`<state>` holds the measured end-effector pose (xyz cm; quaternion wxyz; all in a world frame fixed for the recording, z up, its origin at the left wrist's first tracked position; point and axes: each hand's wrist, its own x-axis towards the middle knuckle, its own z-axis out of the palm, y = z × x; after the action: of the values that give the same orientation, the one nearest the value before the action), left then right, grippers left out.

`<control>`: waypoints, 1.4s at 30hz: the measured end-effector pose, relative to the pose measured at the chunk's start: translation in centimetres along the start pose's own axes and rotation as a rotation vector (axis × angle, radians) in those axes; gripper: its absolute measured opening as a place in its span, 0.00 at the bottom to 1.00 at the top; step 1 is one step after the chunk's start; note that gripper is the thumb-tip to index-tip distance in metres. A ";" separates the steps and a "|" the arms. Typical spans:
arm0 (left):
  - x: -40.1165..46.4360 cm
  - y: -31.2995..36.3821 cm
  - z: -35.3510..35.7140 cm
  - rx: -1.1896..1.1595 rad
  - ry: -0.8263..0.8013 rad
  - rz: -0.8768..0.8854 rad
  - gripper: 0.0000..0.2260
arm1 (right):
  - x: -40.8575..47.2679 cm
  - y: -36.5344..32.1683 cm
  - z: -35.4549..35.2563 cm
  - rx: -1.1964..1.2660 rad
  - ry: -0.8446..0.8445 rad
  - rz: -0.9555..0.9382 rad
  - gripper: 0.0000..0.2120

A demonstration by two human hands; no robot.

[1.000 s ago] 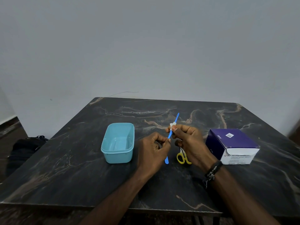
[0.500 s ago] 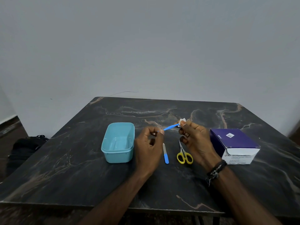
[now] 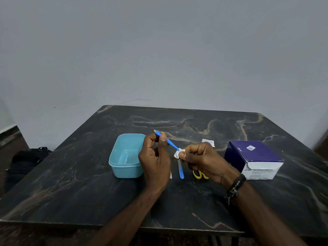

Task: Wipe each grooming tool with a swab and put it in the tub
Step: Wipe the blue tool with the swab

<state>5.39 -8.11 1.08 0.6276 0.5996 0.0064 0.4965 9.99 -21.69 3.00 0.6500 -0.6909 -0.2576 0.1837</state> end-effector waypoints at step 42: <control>0.0 -0.5 -0.4 0.179 -0.271 0.187 0.07 | 0.0 0.3 -0.4 -0.064 -0.157 -0.071 0.09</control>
<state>5.48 -7.71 0.55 0.5182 0.7123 -0.0897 0.4648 10.27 -22.06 2.76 0.6117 -0.6851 -0.3377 0.2060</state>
